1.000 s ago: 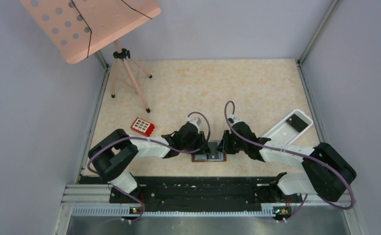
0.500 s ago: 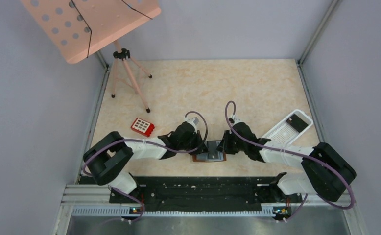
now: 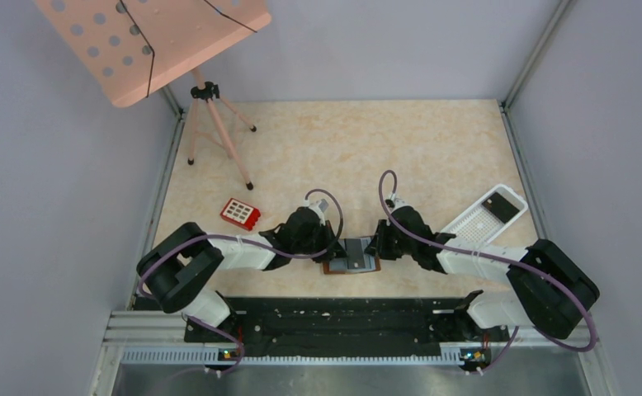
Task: Take the credit cards out of the card holder
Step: Remove the credit card from the card holder.
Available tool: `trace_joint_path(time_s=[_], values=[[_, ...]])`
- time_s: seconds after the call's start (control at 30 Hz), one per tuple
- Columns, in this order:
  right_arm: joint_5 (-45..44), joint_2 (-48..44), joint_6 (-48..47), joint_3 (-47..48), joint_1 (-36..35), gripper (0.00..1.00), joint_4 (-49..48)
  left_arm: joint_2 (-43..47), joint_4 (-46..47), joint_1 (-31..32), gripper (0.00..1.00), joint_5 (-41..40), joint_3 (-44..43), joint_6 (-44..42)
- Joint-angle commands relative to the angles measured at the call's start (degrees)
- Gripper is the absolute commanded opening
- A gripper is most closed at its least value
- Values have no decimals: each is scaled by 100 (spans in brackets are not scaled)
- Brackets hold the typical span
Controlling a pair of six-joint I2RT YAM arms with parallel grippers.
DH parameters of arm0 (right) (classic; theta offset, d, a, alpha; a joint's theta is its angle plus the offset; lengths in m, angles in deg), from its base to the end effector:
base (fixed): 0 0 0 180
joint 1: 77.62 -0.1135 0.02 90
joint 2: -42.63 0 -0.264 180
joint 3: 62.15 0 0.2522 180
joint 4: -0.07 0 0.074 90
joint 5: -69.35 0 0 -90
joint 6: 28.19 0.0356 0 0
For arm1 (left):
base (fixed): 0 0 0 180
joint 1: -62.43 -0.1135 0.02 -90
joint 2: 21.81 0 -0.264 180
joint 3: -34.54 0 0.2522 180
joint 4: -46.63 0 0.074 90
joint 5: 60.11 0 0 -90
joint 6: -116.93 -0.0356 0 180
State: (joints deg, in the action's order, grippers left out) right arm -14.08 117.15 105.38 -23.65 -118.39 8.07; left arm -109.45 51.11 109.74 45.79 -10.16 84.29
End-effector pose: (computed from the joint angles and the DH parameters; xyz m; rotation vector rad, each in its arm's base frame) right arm 0.1732 0.1547 0.1436 0.0002 2.4984 0.8177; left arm 0.1817 -0.2113 0.1381 -0.0519 2.5470 -1.1883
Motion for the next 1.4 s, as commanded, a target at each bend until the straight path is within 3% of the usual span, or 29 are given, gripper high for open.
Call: trace_joint_path(time_s=[0.0,0.07,0.2,0.4,0.47,0.5,0.57,0.83,0.9,0.97,1.13,1.2,1.27,1.37], values=[[-349,157,-178,-145,26,11,438,30,290,-10,4,171,106,-56],[-336,164,-189,-142,26,10,438,10,314,-11,16,204,117,-71],[-339,159,-184,-148,25,10,445,-29,468,-18,0,287,155,-52],[-348,159,-187,-153,20,10,459,-69,696,-22,0,412,236,-25],[-349,166,-188,-153,26,10,455,-111,591,-35,13,439,189,-73],[-341,161,-181,-153,32,9,459,-131,590,-41,13,466,185,-90],[-348,157,-190,-153,24,9,459,-156,659,-46,0,501,206,-89],[-359,152,-182,-153,30,9,467,-1,468,-76,1,439,249,-289],[-349,134,-185,-151,35,9,467,-9,275,-84,10,407,188,-402],[-324,99,-215,-123,34,9,467,-38,277,-90,0,428,176,-444],[-323,-24,-251,-56,34,9,537,-8,460,-82,0,455,257,-373],[-315,-16,-259,-42,30,9,549,-15,302,-87,11,432,192,-460],[-310,-12,-256,-45,34,9,537,-4,267,-96,0,424,194,-499],[-302,11,-260,-36,34,9,529,56,435,-94,0,417,306,-446]])
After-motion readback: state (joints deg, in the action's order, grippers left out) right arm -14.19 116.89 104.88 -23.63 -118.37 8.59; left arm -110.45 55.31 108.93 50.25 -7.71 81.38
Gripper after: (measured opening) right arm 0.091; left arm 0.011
